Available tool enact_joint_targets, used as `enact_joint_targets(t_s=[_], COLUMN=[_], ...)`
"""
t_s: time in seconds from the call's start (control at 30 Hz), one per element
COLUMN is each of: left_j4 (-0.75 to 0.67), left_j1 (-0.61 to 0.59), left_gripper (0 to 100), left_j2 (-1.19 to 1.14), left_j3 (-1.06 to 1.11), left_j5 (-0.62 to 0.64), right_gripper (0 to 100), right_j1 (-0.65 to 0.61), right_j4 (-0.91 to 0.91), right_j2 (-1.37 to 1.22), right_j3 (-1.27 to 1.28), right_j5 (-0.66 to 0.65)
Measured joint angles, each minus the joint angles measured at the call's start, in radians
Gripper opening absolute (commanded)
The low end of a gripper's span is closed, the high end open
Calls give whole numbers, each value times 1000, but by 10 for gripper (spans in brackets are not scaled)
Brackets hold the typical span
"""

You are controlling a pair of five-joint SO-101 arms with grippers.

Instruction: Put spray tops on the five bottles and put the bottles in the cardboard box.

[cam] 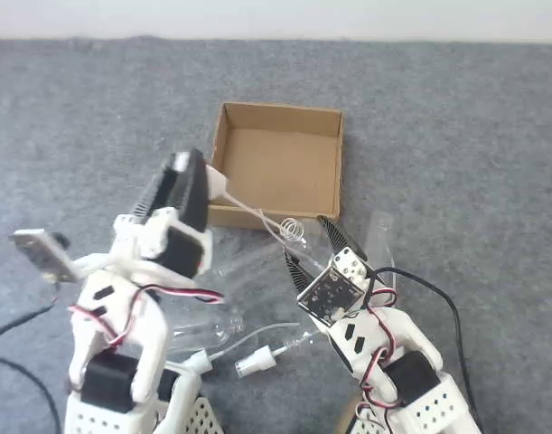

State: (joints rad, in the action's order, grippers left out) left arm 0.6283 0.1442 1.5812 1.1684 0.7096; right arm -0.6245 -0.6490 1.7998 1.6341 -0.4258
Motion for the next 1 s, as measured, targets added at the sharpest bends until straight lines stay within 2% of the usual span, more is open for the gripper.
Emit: enact_joint_targets(t_s=[0.17, 0.4, 0.7, 1.0], left_j4=[0, 0, -3, -103], left_j1=[58, 68, 69, 72], left_gripper=[12, 12, 12, 12], left_j2=[-11, -6, 0, -8], left_j3=[29, 69, 127, 219], left_j5=[-34, 46, 61, 98], right_gripper=[117, 117, 117, 117], right_j1=[-2, -2, -31, -52], right_j4=[0, 0, 0, 0], right_j2=[0, 0, 0, -2], right_j3=[0, 0, 0, 20], right_j5=[0, -2, -3, -2])
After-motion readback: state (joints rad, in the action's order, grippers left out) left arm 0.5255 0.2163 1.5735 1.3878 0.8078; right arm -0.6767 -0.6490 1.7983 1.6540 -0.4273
